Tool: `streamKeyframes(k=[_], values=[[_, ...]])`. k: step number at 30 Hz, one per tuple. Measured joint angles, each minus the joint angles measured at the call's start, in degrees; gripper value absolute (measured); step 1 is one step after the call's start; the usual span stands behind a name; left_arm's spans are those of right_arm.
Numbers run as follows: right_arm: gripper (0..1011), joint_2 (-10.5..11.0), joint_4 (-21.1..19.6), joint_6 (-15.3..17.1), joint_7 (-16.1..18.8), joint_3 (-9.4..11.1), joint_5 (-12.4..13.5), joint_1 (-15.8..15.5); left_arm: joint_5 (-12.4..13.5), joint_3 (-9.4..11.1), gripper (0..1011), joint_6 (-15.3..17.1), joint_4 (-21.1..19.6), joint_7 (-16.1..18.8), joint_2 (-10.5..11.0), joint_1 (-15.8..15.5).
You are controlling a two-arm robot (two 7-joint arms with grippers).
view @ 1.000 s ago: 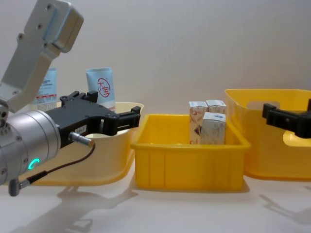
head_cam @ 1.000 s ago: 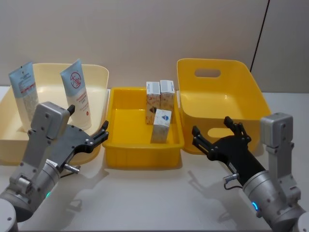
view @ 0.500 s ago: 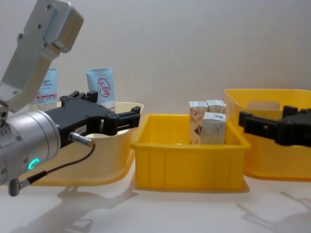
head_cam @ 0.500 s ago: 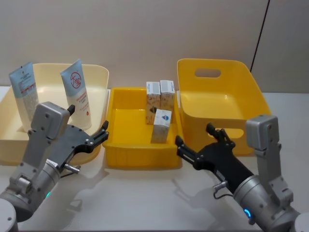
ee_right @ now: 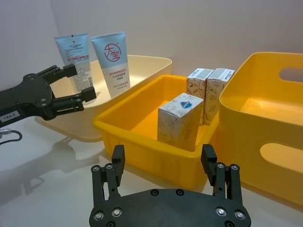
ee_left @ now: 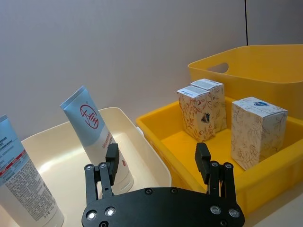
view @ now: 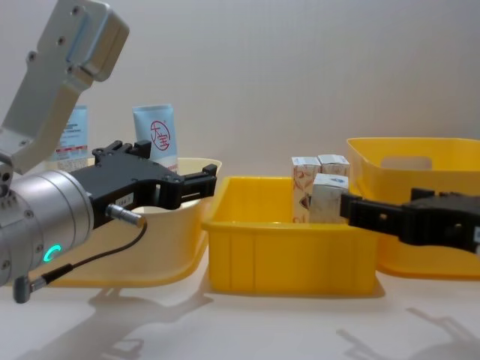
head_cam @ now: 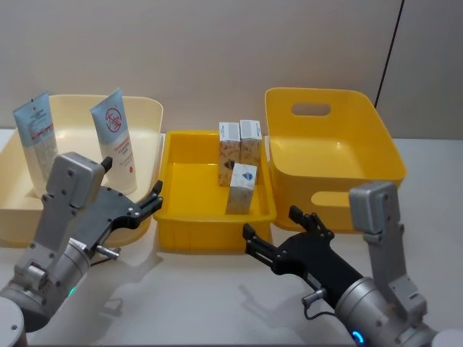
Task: Bimanual collaborative sorting of washing and personal care products
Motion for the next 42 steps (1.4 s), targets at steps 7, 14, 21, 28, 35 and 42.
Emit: streamKeyframes(k=[7, 14, 21, 28, 35, 42], values=[[1001, -3.9, -0.1, 1.9, -4.7, -1.7, -2.3, 0.1, 0.0, 0.0, 1001, 0.0, 0.0, 0.0, 0.0, 0.0], [1001, -6.9, 1.2, 2.8, -8.1, -2.9, -4.3, 1.3, 0.0, 0.0, 1002, 0.0, 0.0, 0.0, 0.0, 0.0], [1001, -9.7, 3.1, 3.5, -10.9, -3.9, -6.4, 3.4, 0.0, 0.0, 1001, 0.0, 0.0, 0.0, 0.0, 0.0], [1001, -11.2, 4.7, 4.0, -12.3, -4.2, -7.9, 5.4, 0.0, 0.0, 1002, 0.0, 0.0, 0.0, 0.0, 0.0], [1001, -12.4, 6.8, 4.9, -12.7, -4.4, -8.8, 7.6, 0.0, 0.0, 1002, 0.0, 0.0, 0.0, 0.0, 0.0], [1001, -13.4, 8.8, 5.8, -12.7, -4.6, -9.2, 9.4, 0.0, 0.0, 1002, 0.0, 0.0, 0.0, 0.0, 0.0]])
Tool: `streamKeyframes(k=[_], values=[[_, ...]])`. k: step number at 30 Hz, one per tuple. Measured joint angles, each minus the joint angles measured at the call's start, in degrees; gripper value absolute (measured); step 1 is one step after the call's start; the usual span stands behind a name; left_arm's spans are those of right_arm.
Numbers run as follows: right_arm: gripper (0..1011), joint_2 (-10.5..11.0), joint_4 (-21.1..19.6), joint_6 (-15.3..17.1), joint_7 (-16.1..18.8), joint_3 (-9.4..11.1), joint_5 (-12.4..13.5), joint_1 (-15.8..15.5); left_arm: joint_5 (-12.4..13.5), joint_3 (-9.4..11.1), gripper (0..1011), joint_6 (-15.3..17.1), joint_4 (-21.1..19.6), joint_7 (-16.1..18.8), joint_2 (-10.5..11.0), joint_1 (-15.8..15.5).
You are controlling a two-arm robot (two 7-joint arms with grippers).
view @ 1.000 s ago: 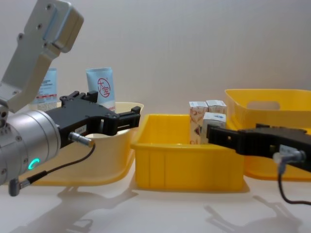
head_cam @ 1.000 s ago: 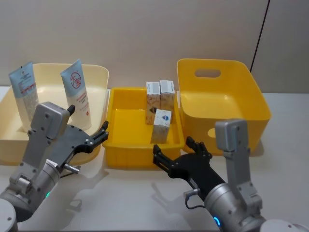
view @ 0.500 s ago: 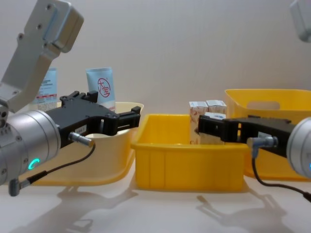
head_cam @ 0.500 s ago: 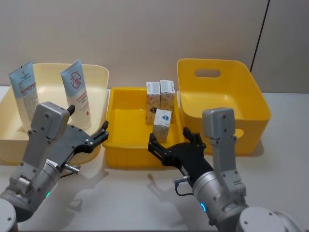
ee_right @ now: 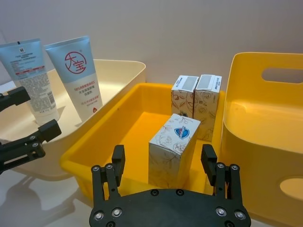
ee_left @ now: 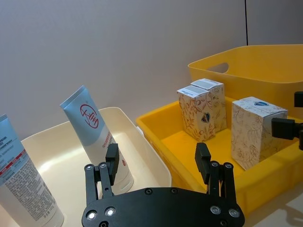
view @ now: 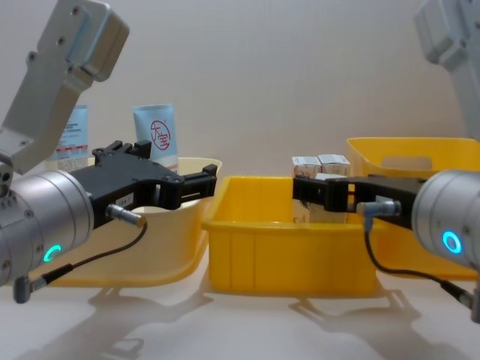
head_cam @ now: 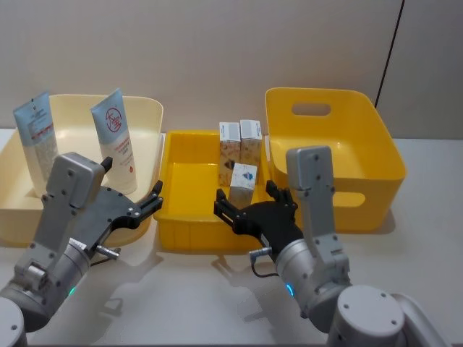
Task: Bimanual collaborative sorting of washing and personal care products
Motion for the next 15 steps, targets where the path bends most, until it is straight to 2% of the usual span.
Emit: streamKeyframes(k=[15], values=[[1001, -2.9, 5.9, 2.1, 0.2, 0.2, -0.5, 4.8, 0.0, 0.0, 1002, 0.0, 0.0, 0.0, 0.0, 0.0]])
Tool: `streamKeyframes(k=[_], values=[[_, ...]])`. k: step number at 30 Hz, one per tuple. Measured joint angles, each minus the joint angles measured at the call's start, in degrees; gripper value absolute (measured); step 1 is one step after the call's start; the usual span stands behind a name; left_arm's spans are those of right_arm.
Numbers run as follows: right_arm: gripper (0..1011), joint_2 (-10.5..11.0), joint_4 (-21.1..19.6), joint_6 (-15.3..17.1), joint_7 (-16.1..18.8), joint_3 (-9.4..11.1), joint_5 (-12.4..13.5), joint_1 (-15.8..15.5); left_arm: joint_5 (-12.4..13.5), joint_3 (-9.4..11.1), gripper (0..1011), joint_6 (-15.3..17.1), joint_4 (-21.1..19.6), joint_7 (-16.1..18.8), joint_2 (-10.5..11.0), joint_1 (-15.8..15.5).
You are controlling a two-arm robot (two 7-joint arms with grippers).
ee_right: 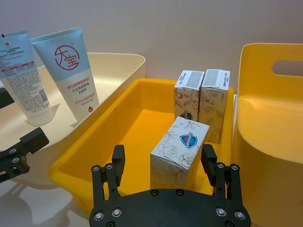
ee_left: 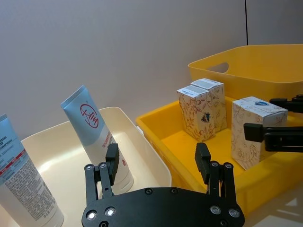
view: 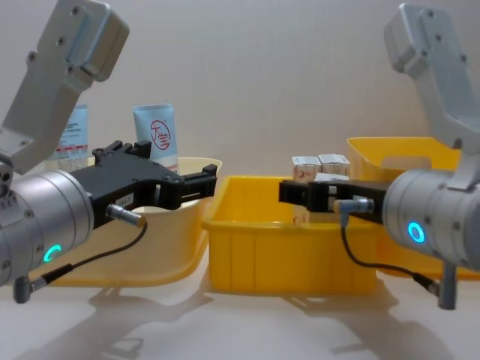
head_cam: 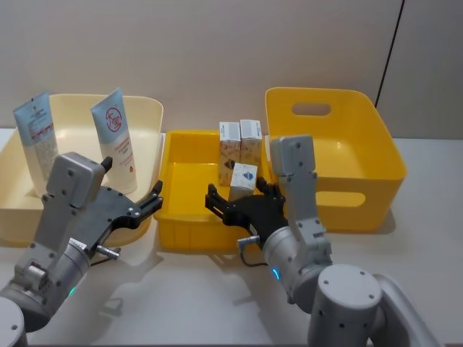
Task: Bimanual collaborative sorting of washing and personal care products
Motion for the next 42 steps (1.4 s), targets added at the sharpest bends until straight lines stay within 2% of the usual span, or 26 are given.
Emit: streamKeyframes(k=[4, 18, 25, 29, 33, 42], values=[[1001, -1.0, 1.9, 0.4, 0.1, 0.1, 0.0, 1.3, 0.0, 0.0, 1002, 0.0, 0.0, 0.0, 0.0, 0.0], [992, -2.7, 4.7, 0.5, 0.3, 0.2, -0.1, 3.2, 0.0, 0.0, 1001, 0.0, 0.0, 0.0, 0.0, 0.0], [873, -3.1, 5.4, 0.5, 0.3, 0.3, -0.1, 3.6, 0.0, 0.0, 1001, 0.0, 0.0, 0.0, 0.0, 0.0], [731, -3.2, 5.6, 0.5, 0.3, 0.3, -0.1, 3.7, 0.0, 0.0, 1001, 0.0, 0.0, 0.0, 0.0, 0.0], [647, -3.3, 5.8, 0.5, 0.4, 0.3, -0.1, 3.8, 0.0, 0.0, 1001, 0.0, 0.0, 0.0, 0.0, 0.0], [591, -3.5, 6.0, 0.5, 0.4, 0.3, -0.1, 4.0, 0.0, 0.0, 1002, 0.0, 0.0, 0.0, 0.0, 0.0]])
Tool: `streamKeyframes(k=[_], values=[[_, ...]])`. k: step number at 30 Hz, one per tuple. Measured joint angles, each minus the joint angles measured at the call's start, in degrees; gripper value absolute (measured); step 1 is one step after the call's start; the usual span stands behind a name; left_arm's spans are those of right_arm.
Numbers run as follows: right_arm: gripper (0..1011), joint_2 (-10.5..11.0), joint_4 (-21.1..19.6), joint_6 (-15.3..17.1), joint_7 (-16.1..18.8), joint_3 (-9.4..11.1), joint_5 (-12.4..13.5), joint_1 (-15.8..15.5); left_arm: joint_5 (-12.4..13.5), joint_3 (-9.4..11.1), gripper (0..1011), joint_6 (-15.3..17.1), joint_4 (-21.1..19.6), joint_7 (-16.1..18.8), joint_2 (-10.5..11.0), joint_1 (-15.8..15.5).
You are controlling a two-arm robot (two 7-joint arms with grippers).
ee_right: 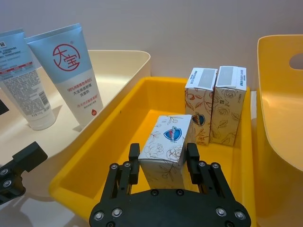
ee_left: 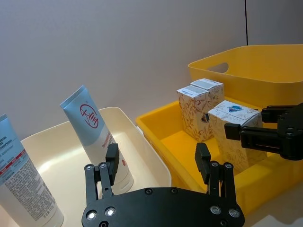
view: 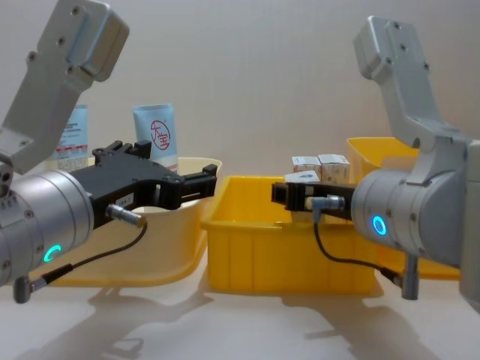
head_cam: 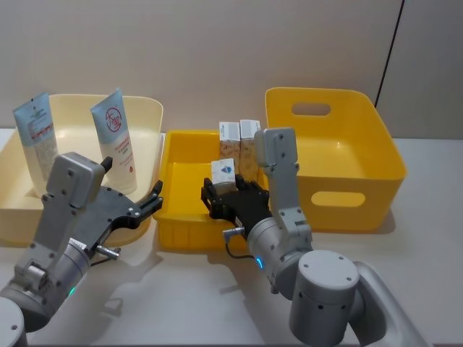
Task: Bimanual collaborative sorting of washing and personal care products
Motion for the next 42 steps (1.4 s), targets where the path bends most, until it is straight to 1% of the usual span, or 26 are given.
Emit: streamKeyframes(k=[21, 42], values=[[477, -0.1, 0.2, 0.0, 0.0, 0.0, 0.0, 0.1, 0.0, 0.0, 1001, 0.0, 0.0, 0.0, 0.0, 0.0], [476, -0.1, 0.2, 0.0, 0.0, 0.0, 0.0, 0.1, 0.0, 0.0, 1002, 0.0, 0.0, 0.0, 0.0, 0.0]])
